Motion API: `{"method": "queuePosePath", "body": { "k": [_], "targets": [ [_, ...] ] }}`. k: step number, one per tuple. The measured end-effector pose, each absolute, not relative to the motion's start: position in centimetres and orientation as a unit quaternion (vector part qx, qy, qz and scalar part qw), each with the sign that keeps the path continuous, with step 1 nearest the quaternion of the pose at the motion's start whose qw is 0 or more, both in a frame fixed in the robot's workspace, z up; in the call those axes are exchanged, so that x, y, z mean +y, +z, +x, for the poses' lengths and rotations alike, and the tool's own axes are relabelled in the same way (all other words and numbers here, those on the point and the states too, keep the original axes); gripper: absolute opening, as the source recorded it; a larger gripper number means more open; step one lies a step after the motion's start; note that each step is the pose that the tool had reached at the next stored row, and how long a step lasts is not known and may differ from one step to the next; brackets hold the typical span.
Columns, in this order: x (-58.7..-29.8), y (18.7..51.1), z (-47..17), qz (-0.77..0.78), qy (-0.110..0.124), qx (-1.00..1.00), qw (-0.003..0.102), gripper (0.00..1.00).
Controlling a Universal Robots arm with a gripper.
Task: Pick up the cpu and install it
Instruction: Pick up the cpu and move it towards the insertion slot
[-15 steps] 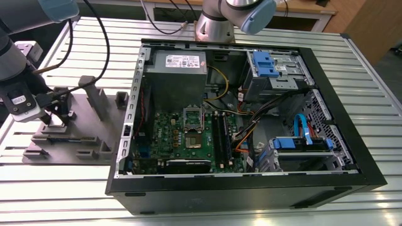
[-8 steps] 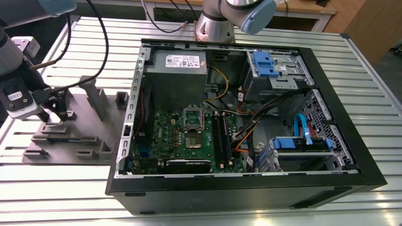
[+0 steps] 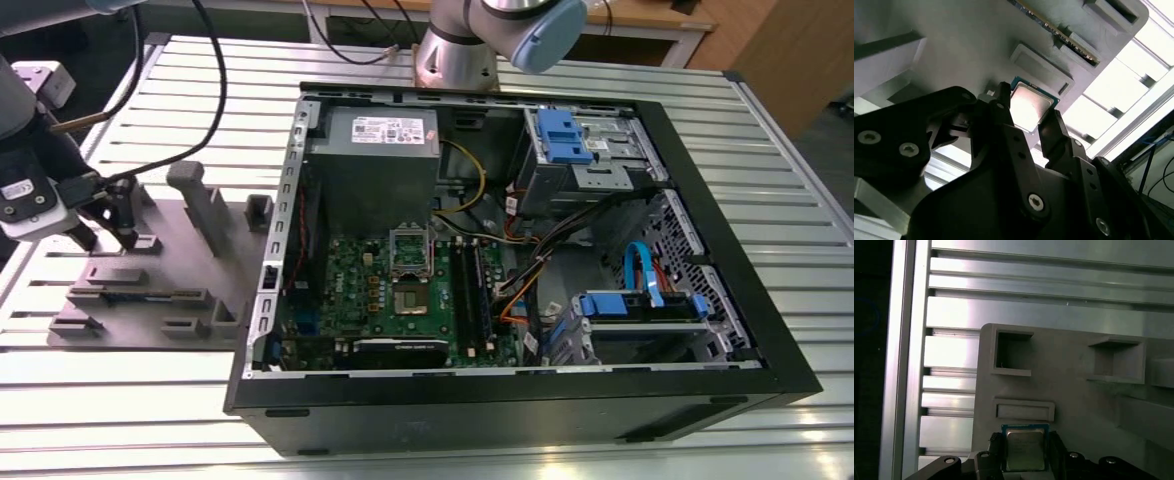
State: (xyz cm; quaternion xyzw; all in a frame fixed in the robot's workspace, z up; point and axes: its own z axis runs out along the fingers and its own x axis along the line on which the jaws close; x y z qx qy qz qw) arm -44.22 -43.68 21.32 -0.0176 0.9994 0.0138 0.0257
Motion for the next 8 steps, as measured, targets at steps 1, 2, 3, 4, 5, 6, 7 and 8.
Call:
{"method": "queuePosePath", "body": {
  "k": [1, 2, 3, 4, 5, 6, 7, 8],
  "targets": [
    [-43.68, 21.50, -44.22, -0.018, 0.014, 0.999, 0.026, 0.47],
    [-43.68, 21.55, -44.22, -0.018, 0.014, 0.999, 0.026, 0.47],
    [-43.68, 21.54, -44.21, -0.018, 0.014, 0.999, 0.026, 0.47],
    [-43.68, 21.54, -44.21, -0.018, 0.014, 0.999, 0.026, 0.47],
    [-43.68, 21.59, -44.22, -0.018, 0.014, 0.999, 0.026, 0.47],
    [-43.68, 21.61, -44.22, -0.018, 0.014, 0.999, 0.026, 0.47],
    [-43.68, 21.62, -44.22, -0.018, 0.014, 0.999, 0.026, 0.47],
    [-43.68, 21.62, -44.22, -0.018, 0.014, 0.999, 0.026, 0.47]
  ]
}}
